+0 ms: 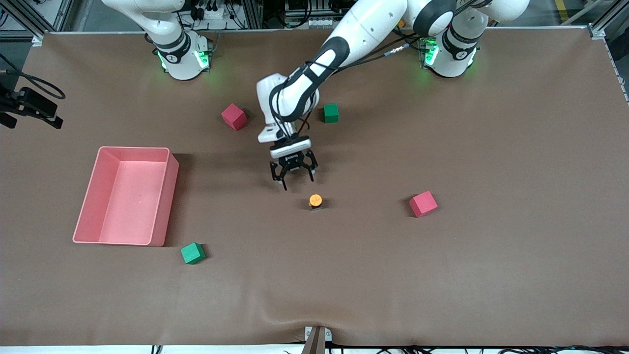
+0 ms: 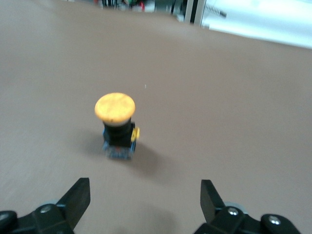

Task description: Place and upright button with both arms

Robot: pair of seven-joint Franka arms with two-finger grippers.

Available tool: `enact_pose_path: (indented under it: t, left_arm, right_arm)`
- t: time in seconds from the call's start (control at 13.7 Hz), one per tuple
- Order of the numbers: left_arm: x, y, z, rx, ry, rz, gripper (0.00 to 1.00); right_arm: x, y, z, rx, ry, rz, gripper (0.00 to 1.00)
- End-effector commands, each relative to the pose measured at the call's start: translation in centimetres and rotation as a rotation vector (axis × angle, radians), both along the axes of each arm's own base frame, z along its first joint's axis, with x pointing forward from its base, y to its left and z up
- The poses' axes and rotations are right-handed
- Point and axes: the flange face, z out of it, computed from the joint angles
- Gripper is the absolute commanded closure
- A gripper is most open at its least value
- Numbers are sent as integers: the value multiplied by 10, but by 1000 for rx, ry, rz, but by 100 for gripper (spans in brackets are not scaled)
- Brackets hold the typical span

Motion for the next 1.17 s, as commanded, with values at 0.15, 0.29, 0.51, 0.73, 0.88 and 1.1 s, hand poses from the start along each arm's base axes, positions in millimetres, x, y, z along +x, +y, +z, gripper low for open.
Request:
enact_pose_path:
  t: [0.15,0.29,0.51,0.73,0.88,1.1]
  left_arm:
    - [-14,-3,124,-57,193,53,0]
    - [-10,8,172,-32,288,24,0]
    - [32,56,262,-89,388,30,0]
    - [92,136,340,-192,515,0,0]
    - [128,203,368,-138,618,-106,0]
    - [175,297,392,-69,659,-149,0]
  right_arm:
    - [1,0,3,-4,-5,9,0]
    - [1,0,3,-4,-5,9,0]
    - [1,0,2,-4,-3,9,0]
    - [1,0,3,-4,-5,9,0]
    - [1,0,2,-2,-3,9,0]
    - [3,0,1,-4,-3,9,0]
